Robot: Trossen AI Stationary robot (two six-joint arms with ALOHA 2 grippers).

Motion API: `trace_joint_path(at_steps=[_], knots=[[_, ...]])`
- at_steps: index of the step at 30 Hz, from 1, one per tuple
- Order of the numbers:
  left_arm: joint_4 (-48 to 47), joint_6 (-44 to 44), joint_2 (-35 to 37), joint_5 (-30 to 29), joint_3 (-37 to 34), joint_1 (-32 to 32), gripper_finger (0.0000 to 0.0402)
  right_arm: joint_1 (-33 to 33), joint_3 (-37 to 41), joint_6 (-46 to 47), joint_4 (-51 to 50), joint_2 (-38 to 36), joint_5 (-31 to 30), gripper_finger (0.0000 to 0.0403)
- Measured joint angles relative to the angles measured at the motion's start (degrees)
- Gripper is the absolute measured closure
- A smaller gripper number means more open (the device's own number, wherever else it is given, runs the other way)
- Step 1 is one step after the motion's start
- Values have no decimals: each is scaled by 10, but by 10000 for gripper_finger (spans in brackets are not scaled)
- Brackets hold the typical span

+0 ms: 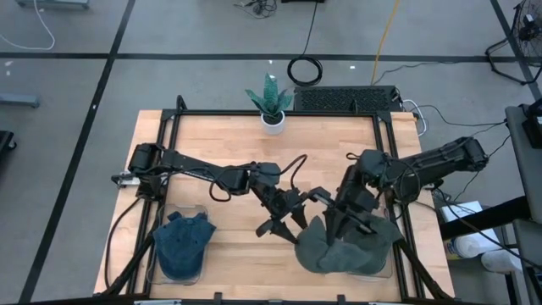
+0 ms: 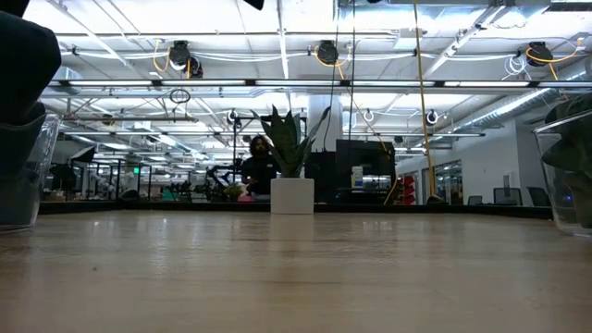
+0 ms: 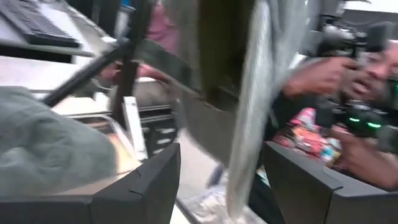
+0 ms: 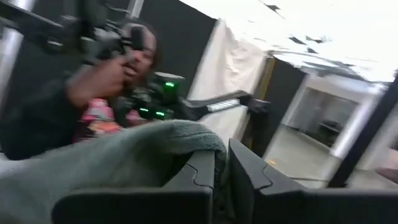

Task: Pick & Place hat
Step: Put the gray cap into the right transparent bin

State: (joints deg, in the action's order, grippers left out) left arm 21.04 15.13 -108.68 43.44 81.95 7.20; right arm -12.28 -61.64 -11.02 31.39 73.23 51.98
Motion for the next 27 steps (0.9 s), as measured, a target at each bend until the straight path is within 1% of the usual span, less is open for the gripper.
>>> trace_joint_path(at_steps=[3, 7, 14, 16, 19, 22, 27], knots=[[-19, 5, 0, 47, 0, -3, 165, -1, -3, 14, 2, 5, 37, 395], [-35, 4, 0, 95, 0, -10, 165, 0, -3, 29, -1, 7, 42, 395], [-52, 3, 0, 108, 0, -12, 165, 0, -3, 31, 0, 7, 38, 395], [-64, -1, 0, 87, 0, -12, 165, 1, -3, 23, 1, 6, 37, 395], [-71, -23, 0, 24, 0, -12, 165, 8, -3, 0, -5, 6, 37, 395], [-81, -42, 0, -37, 0, -7, 165, 21, -3, 7, -6, 6, 37, 395], [-114, -74, 0, -107, 0, 5, 165, 33, -3, 13, -13, 15, 38, 395]])
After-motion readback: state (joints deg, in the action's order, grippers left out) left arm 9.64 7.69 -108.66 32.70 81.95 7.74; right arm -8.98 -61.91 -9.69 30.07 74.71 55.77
